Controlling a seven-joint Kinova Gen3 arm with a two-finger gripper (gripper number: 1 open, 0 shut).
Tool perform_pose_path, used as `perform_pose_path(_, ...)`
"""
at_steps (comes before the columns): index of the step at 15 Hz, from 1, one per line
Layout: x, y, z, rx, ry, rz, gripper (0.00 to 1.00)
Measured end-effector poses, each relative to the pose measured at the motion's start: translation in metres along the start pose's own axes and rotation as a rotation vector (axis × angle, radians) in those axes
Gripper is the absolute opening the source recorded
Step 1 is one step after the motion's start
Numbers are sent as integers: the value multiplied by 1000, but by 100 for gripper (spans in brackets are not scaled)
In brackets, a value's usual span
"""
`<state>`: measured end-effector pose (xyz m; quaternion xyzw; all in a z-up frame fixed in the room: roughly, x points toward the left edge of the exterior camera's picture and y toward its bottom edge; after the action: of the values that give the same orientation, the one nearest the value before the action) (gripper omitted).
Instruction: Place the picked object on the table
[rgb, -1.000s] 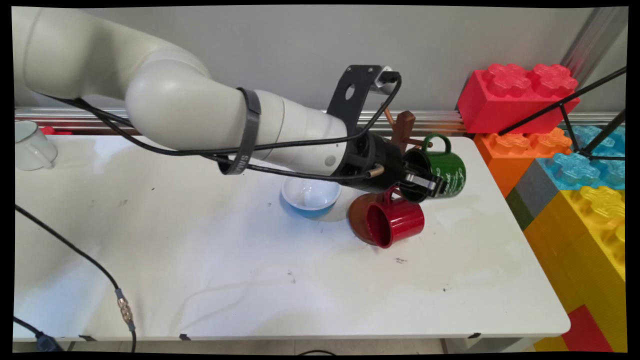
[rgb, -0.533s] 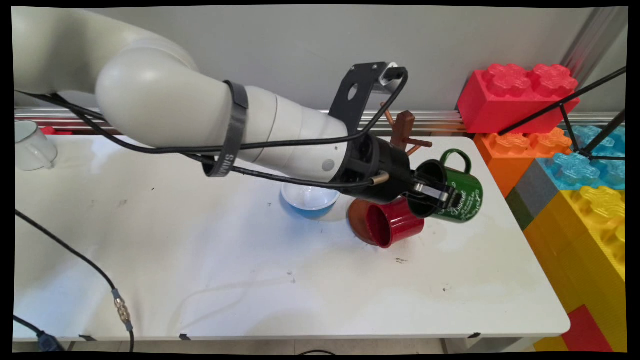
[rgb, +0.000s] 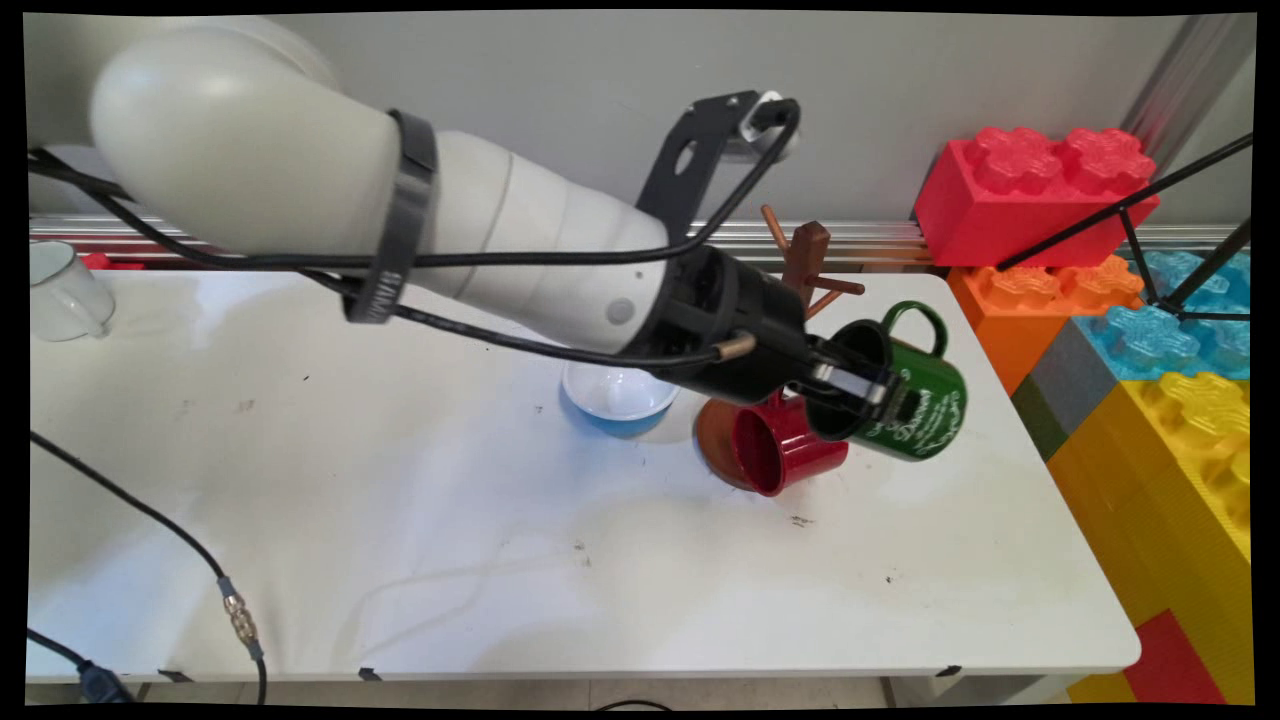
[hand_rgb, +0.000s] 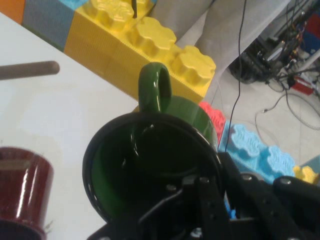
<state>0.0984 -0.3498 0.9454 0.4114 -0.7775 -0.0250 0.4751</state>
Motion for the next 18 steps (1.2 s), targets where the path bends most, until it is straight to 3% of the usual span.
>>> perform_pose_path(10,-8,-28,-56,62,-160,141,0)
perform_pose_path(14,-14,-41,-79,110,-246,209,0)
perform_pose_path(18,-16,-46,-85,147,-301,263,0)
